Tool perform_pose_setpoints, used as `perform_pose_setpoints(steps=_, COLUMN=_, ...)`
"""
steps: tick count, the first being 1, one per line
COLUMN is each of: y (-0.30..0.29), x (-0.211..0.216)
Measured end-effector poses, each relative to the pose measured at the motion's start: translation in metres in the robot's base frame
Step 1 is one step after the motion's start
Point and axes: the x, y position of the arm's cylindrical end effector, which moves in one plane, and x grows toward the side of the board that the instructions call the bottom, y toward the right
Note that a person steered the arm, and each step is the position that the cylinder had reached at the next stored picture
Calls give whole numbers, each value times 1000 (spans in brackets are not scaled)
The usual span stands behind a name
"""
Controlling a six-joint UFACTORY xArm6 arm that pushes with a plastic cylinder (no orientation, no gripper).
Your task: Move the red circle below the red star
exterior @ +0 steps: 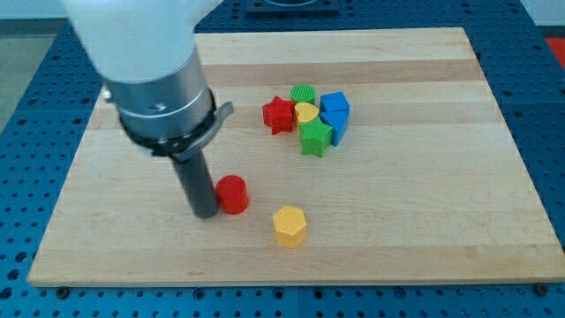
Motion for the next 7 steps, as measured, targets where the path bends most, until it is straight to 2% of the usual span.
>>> perform_pose_setpoints(steps=5, y=101, x=-4)
perform_pose_setpoints(steps=7, y=101, x=-18)
